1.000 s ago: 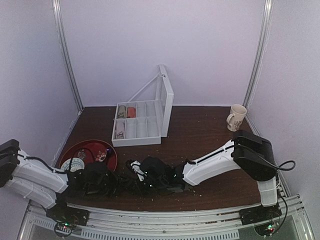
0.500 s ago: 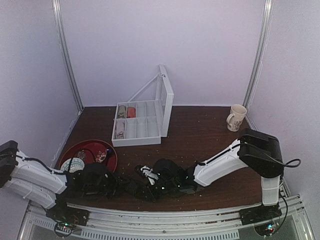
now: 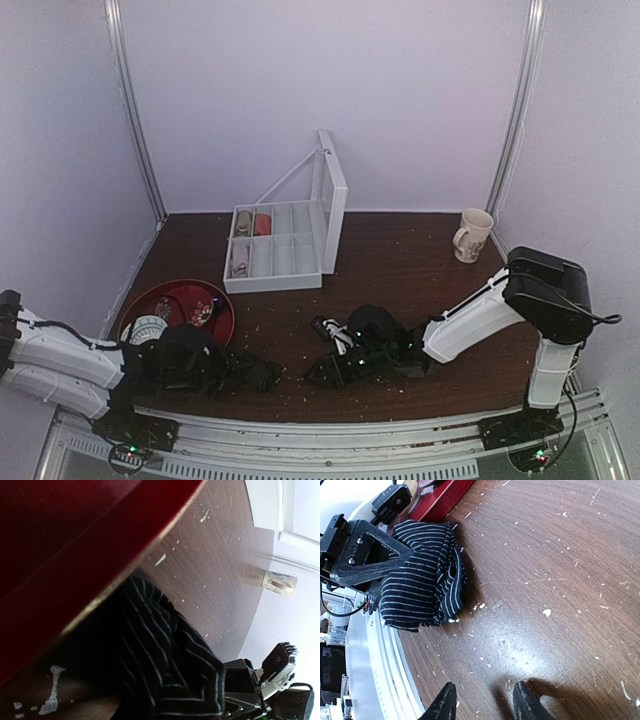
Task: Roll the underwear
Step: Pick up the underwear from the center of the board, then place the underwear in the storage box.
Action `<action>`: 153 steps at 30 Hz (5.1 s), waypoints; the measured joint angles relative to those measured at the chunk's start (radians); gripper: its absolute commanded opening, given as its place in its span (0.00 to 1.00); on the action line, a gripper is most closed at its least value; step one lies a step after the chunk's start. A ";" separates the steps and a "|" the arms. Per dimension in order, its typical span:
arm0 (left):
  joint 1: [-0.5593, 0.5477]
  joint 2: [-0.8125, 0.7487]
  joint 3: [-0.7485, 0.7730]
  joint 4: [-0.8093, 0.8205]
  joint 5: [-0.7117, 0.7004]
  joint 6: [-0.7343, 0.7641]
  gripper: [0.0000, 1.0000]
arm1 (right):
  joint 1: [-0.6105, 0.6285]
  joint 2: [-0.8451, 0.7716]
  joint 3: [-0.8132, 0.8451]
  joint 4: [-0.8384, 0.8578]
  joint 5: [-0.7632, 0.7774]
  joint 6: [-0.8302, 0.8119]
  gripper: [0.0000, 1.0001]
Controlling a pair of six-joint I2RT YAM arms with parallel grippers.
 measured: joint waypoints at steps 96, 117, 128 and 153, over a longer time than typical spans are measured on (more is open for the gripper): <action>0.818 1.247 1.735 -1.154 0.965 1.513 0.00 | -0.228 -0.118 0.052 -0.309 0.014 -0.084 1.00; 0.712 1.351 2.003 -1.402 0.632 1.461 0.00 | -0.228 -0.117 0.037 -0.274 0.013 -0.075 1.00; 0.706 1.382 2.050 -1.439 0.607 1.411 0.00 | -0.228 -0.119 0.026 -0.255 0.014 -0.069 1.00; 0.687 1.357 2.038 -1.442 0.551 1.395 0.56 | -0.228 -0.128 0.001 -0.221 0.013 -0.060 1.00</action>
